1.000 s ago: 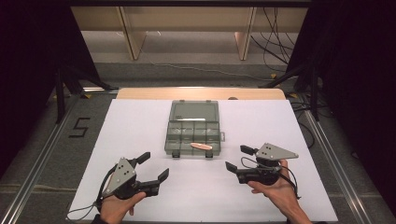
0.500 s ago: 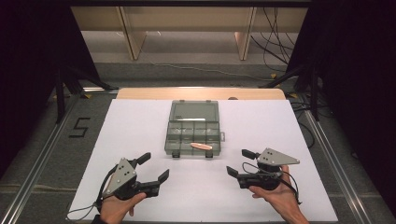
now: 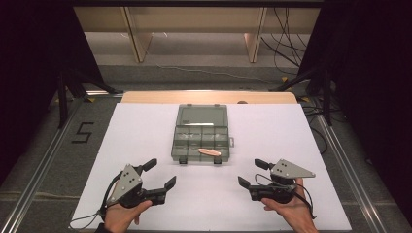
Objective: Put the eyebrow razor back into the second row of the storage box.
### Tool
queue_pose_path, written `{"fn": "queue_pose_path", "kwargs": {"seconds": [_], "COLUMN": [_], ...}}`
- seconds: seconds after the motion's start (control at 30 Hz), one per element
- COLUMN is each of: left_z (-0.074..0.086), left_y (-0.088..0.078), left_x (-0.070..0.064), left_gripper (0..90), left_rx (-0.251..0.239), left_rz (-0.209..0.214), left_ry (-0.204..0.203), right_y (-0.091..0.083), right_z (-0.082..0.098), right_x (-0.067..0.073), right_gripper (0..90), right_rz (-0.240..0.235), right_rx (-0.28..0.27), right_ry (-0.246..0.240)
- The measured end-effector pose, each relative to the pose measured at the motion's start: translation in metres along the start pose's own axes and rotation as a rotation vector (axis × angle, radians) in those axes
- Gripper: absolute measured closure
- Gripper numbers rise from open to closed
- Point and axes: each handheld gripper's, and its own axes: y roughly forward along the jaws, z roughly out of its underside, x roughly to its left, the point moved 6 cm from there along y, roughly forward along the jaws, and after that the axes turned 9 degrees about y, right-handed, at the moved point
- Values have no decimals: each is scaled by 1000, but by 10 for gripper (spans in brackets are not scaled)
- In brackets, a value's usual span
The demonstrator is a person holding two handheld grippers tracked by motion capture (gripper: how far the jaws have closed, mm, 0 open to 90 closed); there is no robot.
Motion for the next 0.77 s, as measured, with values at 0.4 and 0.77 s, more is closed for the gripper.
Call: {"fn": "queue_pose_path", "kwargs": {"seconds": [0.4, 0.77], "left_z": [0, 0], "left_y": [0, 0], "left_x": [0, 0], "left_gripper": [161, 161], "left_rx": [-1, 8], "left_rz": [0, -5], "left_ry": [-1, 0], "right_y": [-1, -1], "right_z": [-4, -3], "right_x": [-2, -3], "right_gripper": [160, 160], "right_rz": [7, 10], "right_rx": [-36, -24], "right_ry": [6, 4]}}
